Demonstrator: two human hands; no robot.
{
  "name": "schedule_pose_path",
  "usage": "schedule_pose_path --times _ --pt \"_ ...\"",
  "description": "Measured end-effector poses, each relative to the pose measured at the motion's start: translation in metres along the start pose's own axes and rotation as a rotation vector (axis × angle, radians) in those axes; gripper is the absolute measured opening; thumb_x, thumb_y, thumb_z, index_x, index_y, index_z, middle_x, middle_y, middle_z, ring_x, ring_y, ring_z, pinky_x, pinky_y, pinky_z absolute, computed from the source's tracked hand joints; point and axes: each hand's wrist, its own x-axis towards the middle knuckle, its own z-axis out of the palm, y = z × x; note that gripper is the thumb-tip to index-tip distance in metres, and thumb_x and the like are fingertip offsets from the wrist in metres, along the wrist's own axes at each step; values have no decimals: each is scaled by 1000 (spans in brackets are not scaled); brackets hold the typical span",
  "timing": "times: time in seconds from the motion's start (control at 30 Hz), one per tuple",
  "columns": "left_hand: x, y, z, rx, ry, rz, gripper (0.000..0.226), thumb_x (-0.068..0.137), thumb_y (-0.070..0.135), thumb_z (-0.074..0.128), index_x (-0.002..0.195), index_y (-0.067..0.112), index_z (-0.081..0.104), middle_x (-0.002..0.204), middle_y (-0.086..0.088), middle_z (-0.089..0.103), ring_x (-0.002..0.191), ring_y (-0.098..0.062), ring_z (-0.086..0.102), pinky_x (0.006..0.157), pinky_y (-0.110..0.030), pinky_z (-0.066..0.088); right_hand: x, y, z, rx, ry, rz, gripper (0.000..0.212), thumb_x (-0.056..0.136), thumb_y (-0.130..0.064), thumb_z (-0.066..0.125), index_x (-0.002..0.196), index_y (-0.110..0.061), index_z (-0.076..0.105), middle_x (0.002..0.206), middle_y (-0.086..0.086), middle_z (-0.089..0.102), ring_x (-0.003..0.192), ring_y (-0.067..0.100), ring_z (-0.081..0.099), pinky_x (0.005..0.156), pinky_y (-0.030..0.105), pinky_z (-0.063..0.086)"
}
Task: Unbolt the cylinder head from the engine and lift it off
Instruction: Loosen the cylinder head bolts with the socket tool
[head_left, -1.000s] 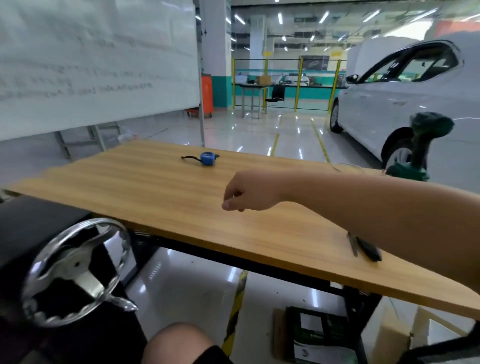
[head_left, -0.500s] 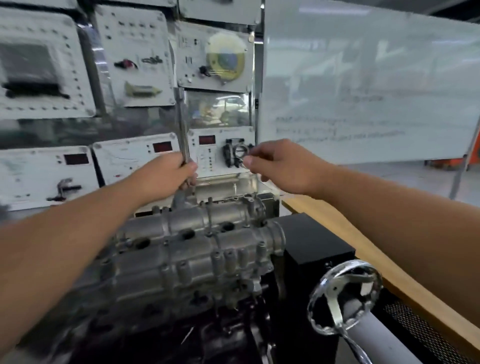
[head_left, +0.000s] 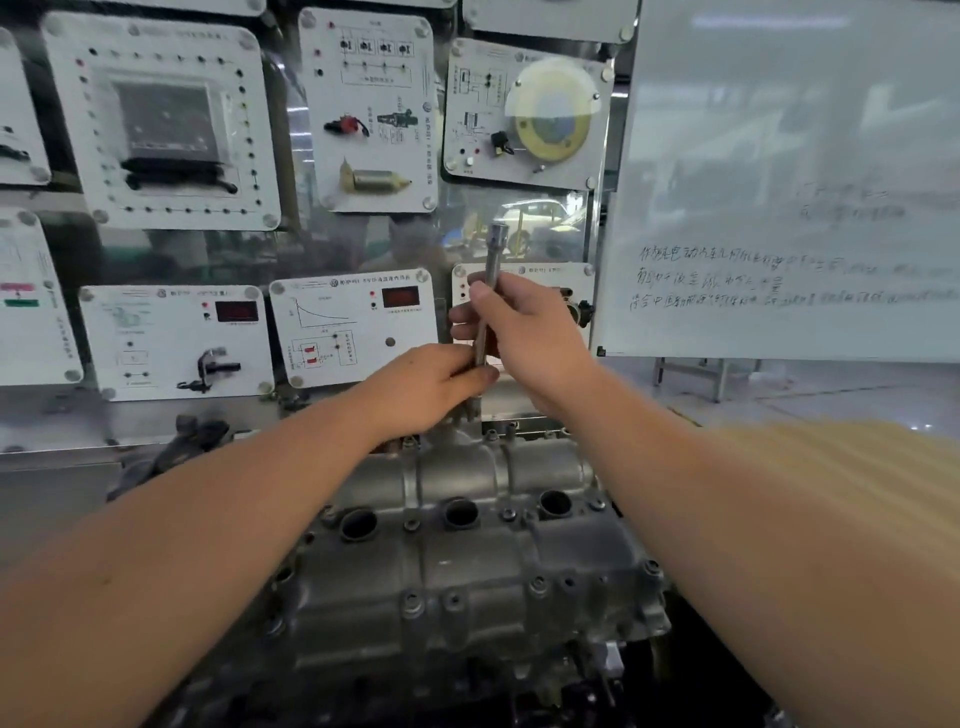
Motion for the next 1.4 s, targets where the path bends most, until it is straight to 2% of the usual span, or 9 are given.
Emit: schedule_pose_path --times 0.1,0.2,0.4,0.63,0.8,0.93,1.07,1.2,1.4 --pt "7 -10 1 -23 -54 -2 33 102 46 53 88 22 71 79 -1 68 71 -1 62 63 -20 45 9 11 1 63 -18 -33 20 105 -15 53 106 -1 66 80 1 73 78 15 72 79 42 61" --pt "12 -12 6 -46 -47 6 40 101 48 53 100 14 74 87 -7 72 80 -14 65 74 -26 50 14 18 -1 122 -59 -76 18 104 -13 53 97 -14 69 79 0 73 79 16 72 72 31 61" --pt "15 -15 17 -64 -125 16 37 101 45 56 96 13 75 79 5 70 72 -4 62 70 -21 49 12 37 -9 176 -97 -76 18 104 -15 52 99 -6 67 83 1 74 83 19 74 75 31 59" --pt "12 -12 18 -72 -92 29 31 102 39 56 98 13 73 81 5 68 71 -4 60 67 -20 47 9 38 -5 208 -71 -126 25 101 -19 53 89 -29 72 83 1 75 84 19 75 76 30 60" --pt "13 -13 19 -50 -100 16 34 104 41 52 98 13 70 89 -7 72 79 -15 66 76 -36 51 12 43 -5 225 -43 -127 18 104 -17 51 100 -9 67 81 -1 74 83 18 75 80 32 61" --pt "12 -11 18 -23 -83 14 31 102 43 54 85 19 66 78 -6 66 62 -1 54 62 -22 44 10 42 -8 248 -68 -107 17 104 -16 51 101 -10 66 79 0 73 81 19 73 80 34 62" --pt "10 -10 17 -57 -119 -22 31 102 41 55 96 14 70 94 -13 72 86 -23 67 83 -37 53 6 40 -10 158 -73 -140 17 105 -15 51 97 -17 66 79 -1 72 78 17 73 78 36 63" --pt "10 -10 15 -81 -131 -15 31 102 39 57 98 12 70 92 -12 72 67 -2 60 70 -29 49 4 38 -12 -46 -15 -201 23 105 -18 52 100 0 66 76 -4 71 74 15 72 75 45 62" --pt "8 -7 15 -88 -139 -33 34 100 42 58 105 11 70 99 -12 73 95 -29 68 92 -52 52 -1 37 -12 -206 -8 -248 23 104 -21 52 102 -4 67 78 -7 72 75 20 70 76 47 59"
